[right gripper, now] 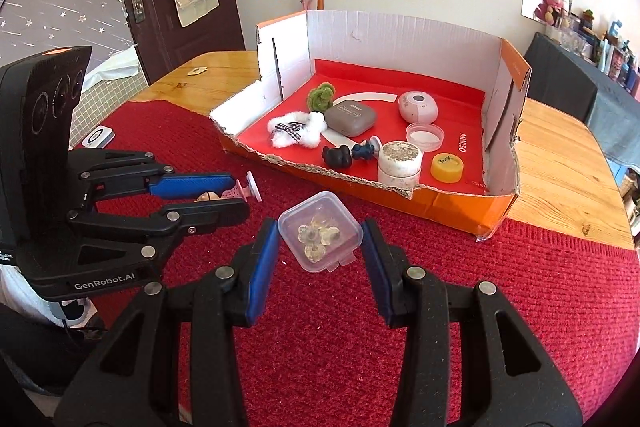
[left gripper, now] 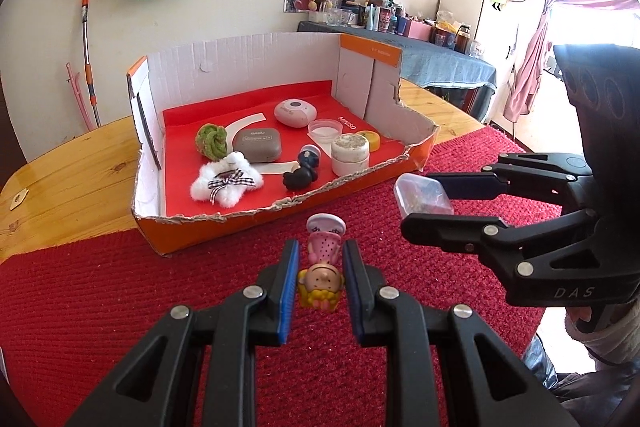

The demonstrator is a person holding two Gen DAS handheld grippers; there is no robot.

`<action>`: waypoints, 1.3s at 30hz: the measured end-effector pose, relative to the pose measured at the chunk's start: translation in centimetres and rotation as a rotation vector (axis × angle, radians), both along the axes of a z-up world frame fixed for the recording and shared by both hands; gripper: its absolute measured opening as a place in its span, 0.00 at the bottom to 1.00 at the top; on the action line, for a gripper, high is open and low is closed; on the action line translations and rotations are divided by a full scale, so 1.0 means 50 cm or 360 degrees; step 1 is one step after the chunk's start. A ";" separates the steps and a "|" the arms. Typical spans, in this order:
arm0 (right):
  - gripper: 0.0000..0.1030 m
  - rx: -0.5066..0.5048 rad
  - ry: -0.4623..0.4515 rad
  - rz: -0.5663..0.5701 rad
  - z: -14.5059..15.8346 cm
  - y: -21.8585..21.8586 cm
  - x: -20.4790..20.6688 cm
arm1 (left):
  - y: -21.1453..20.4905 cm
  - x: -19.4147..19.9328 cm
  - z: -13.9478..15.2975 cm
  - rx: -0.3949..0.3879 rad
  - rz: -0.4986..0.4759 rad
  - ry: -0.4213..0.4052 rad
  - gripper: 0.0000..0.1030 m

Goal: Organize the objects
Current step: 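Carry the figurine and clear box into the orange box with both grippers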

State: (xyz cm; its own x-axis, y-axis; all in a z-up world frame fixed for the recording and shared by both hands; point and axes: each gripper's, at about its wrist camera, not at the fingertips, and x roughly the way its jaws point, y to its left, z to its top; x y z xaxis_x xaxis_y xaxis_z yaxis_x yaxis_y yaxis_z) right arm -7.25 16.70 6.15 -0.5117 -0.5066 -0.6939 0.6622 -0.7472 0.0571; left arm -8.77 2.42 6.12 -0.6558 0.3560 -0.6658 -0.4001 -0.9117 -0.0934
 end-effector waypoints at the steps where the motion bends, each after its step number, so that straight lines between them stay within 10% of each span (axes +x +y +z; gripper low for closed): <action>1: 0.39 -0.0004 -0.0005 0.0002 -0.001 0.001 -0.001 | 0.000 0.001 0.001 0.0001 -0.0001 0.0003 0.22; 21: 0.39 -0.0050 -0.0012 0.0016 0.013 0.004 -0.020 | 0.003 -0.031 0.030 0.0037 0.0023 0.0042 0.22; 39: 0.39 0.0183 -0.0034 0.0072 0.067 -0.111 -0.269 | -0.010 -0.349 0.073 0.0018 0.0256 -0.0158 0.22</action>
State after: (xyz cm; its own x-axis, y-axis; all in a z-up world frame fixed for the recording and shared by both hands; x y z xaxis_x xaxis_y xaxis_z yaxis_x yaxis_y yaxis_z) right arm -20.72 11.18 9.49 -0.4746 -0.4450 -0.7595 0.6947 -0.7191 -0.0127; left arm -26.24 1.95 9.79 -0.6362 0.2596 -0.7265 -0.2373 -0.9619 -0.1358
